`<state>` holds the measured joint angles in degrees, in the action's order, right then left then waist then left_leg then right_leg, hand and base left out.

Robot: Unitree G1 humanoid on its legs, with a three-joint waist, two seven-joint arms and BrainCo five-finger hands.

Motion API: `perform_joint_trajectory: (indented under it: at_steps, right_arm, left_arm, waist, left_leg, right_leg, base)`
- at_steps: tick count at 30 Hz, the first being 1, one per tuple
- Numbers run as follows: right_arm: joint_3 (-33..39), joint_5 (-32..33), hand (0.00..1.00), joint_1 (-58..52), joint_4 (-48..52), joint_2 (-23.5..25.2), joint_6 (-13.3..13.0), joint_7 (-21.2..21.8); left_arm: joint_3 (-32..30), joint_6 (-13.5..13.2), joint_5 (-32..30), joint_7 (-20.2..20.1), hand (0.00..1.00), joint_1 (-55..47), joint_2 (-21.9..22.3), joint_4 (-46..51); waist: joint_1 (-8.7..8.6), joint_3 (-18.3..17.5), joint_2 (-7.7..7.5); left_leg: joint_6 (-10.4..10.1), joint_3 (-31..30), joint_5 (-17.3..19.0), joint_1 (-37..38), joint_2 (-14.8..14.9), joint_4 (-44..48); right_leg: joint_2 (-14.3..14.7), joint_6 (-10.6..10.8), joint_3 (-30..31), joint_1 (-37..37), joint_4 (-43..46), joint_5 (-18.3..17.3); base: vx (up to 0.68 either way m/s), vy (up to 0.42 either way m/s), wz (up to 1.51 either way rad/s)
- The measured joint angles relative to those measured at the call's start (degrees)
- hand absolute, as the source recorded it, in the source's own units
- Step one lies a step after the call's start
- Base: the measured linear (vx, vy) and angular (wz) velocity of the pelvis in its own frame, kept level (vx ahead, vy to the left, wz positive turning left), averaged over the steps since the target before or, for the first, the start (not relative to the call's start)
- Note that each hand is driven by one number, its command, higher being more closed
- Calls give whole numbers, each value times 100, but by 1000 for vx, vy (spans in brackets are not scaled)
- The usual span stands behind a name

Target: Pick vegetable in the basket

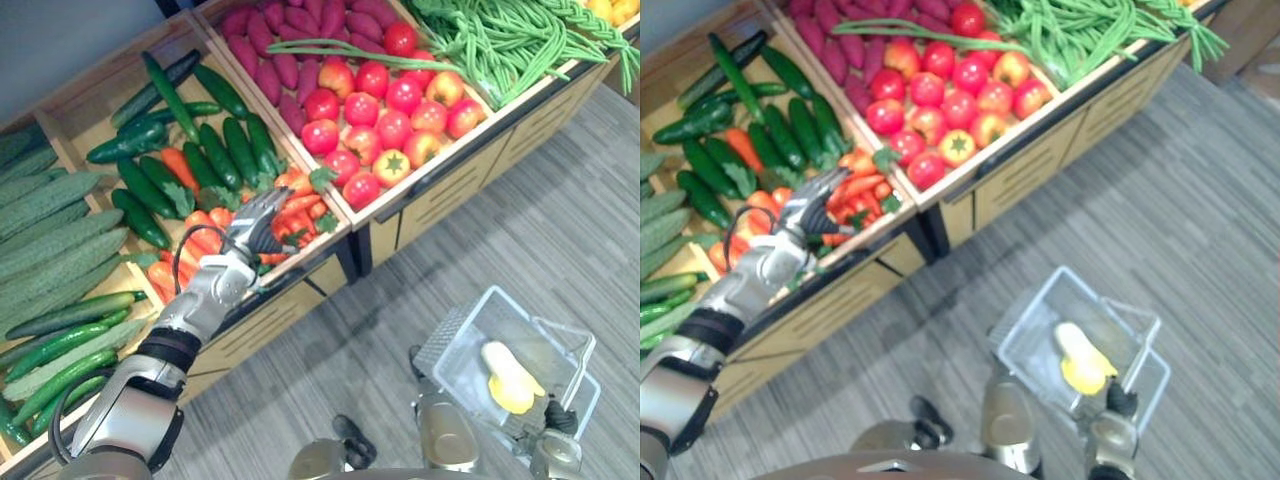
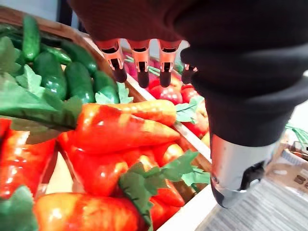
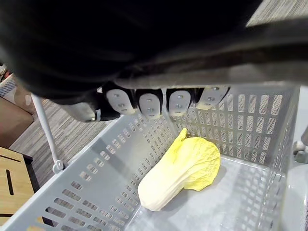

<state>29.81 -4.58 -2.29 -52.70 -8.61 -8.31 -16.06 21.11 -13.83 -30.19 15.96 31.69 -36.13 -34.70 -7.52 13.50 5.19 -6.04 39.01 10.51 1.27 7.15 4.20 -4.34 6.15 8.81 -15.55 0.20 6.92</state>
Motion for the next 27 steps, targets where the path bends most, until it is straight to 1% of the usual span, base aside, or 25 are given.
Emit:
perform_joint_trajectory:
  at_steps: [3, 6, 10, 13, 19, 21, 23, 27]
  right_arm:
    - [1, 1, 100, 0, 5, 6, 0, -2]
    - [2, 9, 100, 0, 5, 8, 0, -5]
    - [16, 17, 100, -1, 6, 13, -3, -35]
    - [16, 20, 100, 0, 5, 17, -3, -47]
    - [20, 29, 100, 10, 7, 25, -41, -98]
    - [20, 47, 100, 24, 8, 38, -47, -111]
    - [23, 64, 100, 67, 24, 39, -52, -120]
    - [56, 98, 100, 93, 36, 50, -51, -123]
  left_arm:
    - [-174, 97, -41, 151, 0, 49, 4, -15]
    - [-183, 180, -104, 164, 0, 114, 32, -127]
    - [-210, 274, -251, 166, 0, 341, 173, -257]
    - [-318, 322, -259, 174, 0, 434, 331, -427]
    - [-345, 346, -259, 176, 0, 611, 382, -448]
    - [-345, 402, -259, 177, 0, 727, 441, -453]
    - [-347, 415, -259, 183, 0, 796, 452, -469]
    - [-347, 458, -257, 183, 0, 948, 487, -687]
  waist:
    - [14, 30, -29]
    - [14, 32, -31]
    - [12, 101, -43]
    - [11, 103, -43]
    - [8, 165, -63]
    - [9, 206, -81]
    - [9, 218, -82]
    - [-2, 260, -99]
  left_leg:
    - [4, -64, 1, -42, 24, 19]
    - [5, -96, 1, -95, 31, 54]
    - [7, -179, 0, -125, 24, 101]
    - [8, -186, 0, -143, 24, 101]
    - [14, -194, -5, -255, 21, 121]
    - [14, -193, -5, -272, 18, 123]
    - [16, -186, -6, -348, 23, 133]
    - [18, -184, -7, -451, 25, 184]
  right_leg:
    - [-1, 0, -49, -27, -10, 20]
    - [-8, 5, -63, -28, -12, 26]
    - [-39, 23, -95, -29, -19, 39]
    - [-39, 25, -97, -44, -22, 41]
    - [-45, 38, -79, -148, -41, 90]
    - [-47, 44, -74, -167, -41, 95]
    - [-35, 28, -36, -258, -55, 196]
    - [-47, 48, -6, -332, -96, 222]
  base:
    - [-67, -64, 10]
    - [-76, -60, 5]
    - [-40, -39, 7]
    - [-36, -36, 1]
    - [-36, -34, 0]
    - [-49, -38, -2]
    - [-54, -33, -5]
    - [-39, -39, -2]
